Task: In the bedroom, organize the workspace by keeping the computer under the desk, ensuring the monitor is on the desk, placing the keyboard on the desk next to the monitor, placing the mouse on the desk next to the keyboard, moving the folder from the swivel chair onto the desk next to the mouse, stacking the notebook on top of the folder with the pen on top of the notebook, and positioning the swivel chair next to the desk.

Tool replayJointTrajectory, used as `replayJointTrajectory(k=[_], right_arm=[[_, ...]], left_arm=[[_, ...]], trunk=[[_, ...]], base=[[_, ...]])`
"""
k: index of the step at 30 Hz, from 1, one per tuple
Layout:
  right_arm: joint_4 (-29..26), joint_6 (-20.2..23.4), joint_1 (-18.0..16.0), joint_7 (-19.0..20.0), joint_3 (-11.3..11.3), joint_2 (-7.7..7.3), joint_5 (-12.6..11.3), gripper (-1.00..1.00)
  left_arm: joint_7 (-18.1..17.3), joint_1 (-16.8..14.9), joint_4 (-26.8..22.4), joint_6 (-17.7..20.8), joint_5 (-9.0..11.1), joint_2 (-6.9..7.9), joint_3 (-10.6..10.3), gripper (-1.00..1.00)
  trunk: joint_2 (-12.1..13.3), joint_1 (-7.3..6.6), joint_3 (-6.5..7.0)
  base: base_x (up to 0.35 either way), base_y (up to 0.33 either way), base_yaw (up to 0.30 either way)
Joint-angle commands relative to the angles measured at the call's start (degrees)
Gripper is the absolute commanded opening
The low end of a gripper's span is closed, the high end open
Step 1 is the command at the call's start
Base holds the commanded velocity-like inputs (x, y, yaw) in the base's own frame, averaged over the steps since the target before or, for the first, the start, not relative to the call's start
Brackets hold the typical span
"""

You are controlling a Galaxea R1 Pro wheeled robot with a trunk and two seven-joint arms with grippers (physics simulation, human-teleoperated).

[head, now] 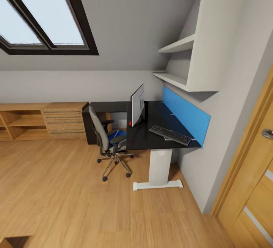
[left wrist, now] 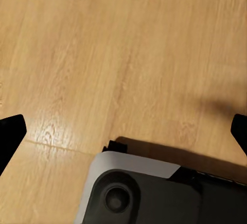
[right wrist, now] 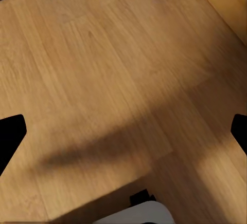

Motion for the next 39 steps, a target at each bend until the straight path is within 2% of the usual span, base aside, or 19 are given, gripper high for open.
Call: replayJointTrajectory(k=[1,6,20,25,28,29,31,34,36,37,39], right_arm=[[0.0,-0.1,0.0,0.0,-0.4,0.05,0.5,1.0],[0.1,-0.1,0.0,0.0,-0.4,0.04,1.5,1.0],[0.1,0.0,0.0,0.0,-0.4,-0.02,1.5,1.0],[-0.4,-0.3,0.0,-0.5,-0.8,-0.94,1.2,1.0],[-0.5,-2.6,0.0,-0.7,-0.8,-0.89,1.2,1.0],[-0.3,-5.2,0.0,-0.7,-0.8,-0.85,1.3,1.0],[0.9,-16.1,0.0,-1.5,-0.9,-0.69,1.2,1.0],[2.2,-23.4,0.0,-3.7,-0.9,-0.57,1.2,1.0],[2.6,-25.8,0.0,-5.4,-0.8,-0.46,1.2,1.0],[2.8,-26.7,0.0,-6.4,-0.8,-0.08,1.2,1.0],[2.9,-26.7,0.0,-7.0,-0.7,0.32,1.3,1.0]], left_arm=[[0.0,0.0,0.0,-0.1,0.2,0.06,0.0,1.0],[0.0,0.0,0.7,-0.1,0.2,0.27,-0.1,1.0],[-0.1,0.0,2.1,0.0,0.0,0.15,-0.4,1.0],[-0.1,0.0,2.1,-0.1,-0.1,0.14,-0.8,1.0],[-0.1,0.0,2.1,-0.1,-0.1,0.17,-0.8,1.0],[-0.1,0.0,2.1,-0.1,-0.1,0.19,-0.8,1.0],[-0.1,0.0,2.1,-0.2,-0.1,0.2,-0.7,1.0],[-0.1,0.0,2.1,-0.8,0.0,0.21,-0.6,1.0],[0.0,0.0,2.1,-2.3,0.0,0.21,-0.5,1.0],[0.2,0.0,2.2,-5.2,0.2,0.21,-0.4,1.0],[0.3,0.0,2.2,-7.5,0.3,0.21,-0.4,1.0]], trunk=[[-0.1,0.01,-0.08],[-0.1,0.01,-0.08],[-0.1,0.01,-0.08],[-0.1,0.01,-0.08],[-0.1,0.01,-0.08],[-0.1,0.01,-0.08],[-0.1,0.01,-0.08],[-0.1,0.01,-0.08],[-0.1,0.01,-0.08],[-0.1,0.01,-0.08],[-0.1,0.01,-0.08]], base=[[0.0,0.005,0.0],[0.08,0.181,0.0],[0.165,0.262,0.0],[0.273,0.218,0.0],[0.29,0.142,0.0],[0.297,0.105,0.0],[0.312,0.053,0.0],[0.32,0.059,0.0],[0.324,0.069,0.0],[0.326,0.072,0.0],[0.328,0.072,0.0]])
